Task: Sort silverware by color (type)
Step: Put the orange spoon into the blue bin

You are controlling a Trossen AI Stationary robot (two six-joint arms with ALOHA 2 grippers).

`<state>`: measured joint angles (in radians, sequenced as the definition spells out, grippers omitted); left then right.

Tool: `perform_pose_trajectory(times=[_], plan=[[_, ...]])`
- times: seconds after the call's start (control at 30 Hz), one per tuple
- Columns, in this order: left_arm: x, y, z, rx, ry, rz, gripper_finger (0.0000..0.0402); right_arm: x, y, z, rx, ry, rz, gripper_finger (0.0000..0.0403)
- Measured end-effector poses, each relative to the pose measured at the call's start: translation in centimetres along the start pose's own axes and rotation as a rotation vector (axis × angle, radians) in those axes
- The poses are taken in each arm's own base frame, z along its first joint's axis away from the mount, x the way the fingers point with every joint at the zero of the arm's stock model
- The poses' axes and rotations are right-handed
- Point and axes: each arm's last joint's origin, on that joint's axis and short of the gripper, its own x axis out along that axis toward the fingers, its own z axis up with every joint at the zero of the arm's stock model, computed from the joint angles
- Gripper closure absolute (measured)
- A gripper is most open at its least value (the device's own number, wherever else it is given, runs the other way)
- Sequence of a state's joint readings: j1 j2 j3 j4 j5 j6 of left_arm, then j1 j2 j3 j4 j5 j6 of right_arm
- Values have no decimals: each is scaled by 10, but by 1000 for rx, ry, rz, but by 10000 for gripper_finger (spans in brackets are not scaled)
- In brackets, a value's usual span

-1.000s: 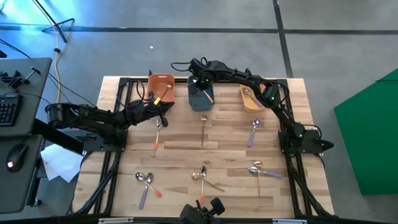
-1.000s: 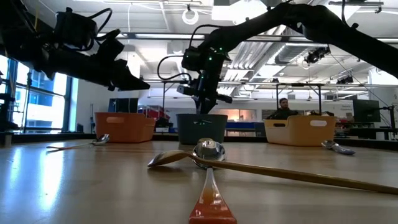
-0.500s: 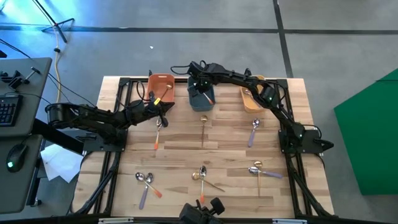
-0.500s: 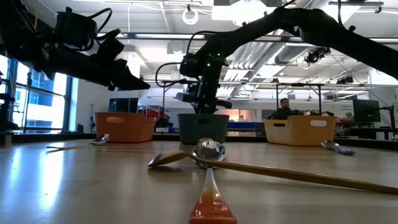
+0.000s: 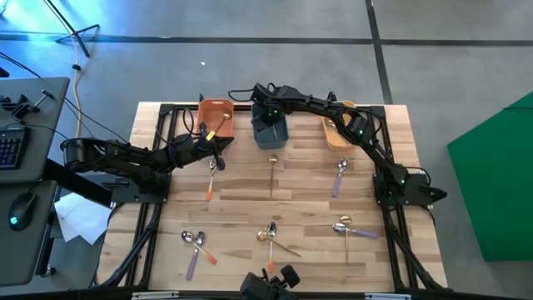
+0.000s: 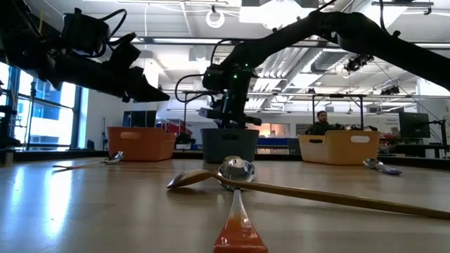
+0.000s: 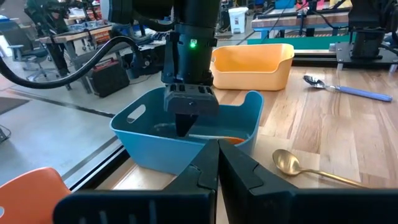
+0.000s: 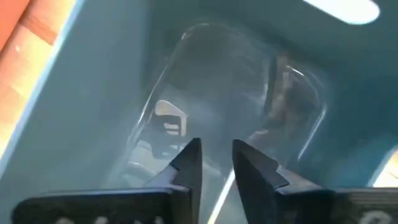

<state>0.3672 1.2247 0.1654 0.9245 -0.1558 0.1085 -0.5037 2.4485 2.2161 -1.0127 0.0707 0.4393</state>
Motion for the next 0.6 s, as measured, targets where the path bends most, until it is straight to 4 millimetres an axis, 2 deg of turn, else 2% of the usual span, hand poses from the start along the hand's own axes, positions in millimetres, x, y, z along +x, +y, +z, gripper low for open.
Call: perform_pose_trajectory(times=[0.07, 0.13, 0.2, 0.27, 0.33, 0.47, 0.6], plan=[[0, 0, 0, 0, 0, 0, 401, -5, 1, 2, -45, -7, 4, 319], [0, 0, 0, 0, 0, 0, 401, -19, 3, 3, -114, -26, 10, 322], [0, 0, 0, -1, -4, 0, 401, -44, 5, 3, -206, -57, -1, 340], [0, 0, 1, 11, -12, -14, 401, -70, 7, -1, -277, -101, -66, 374], [0, -1, 1, 28, -14, -34, 401, -88, 8, -7, -324, -147, -131, 395], [0, -1, 1, 25, -18, -38, 401, -96, 10, -27, -359, -252, -120, 397], [0, -1, 2, 21, -18, -40, 401, -94, 2, -61, -331, -424, 28, 400]])
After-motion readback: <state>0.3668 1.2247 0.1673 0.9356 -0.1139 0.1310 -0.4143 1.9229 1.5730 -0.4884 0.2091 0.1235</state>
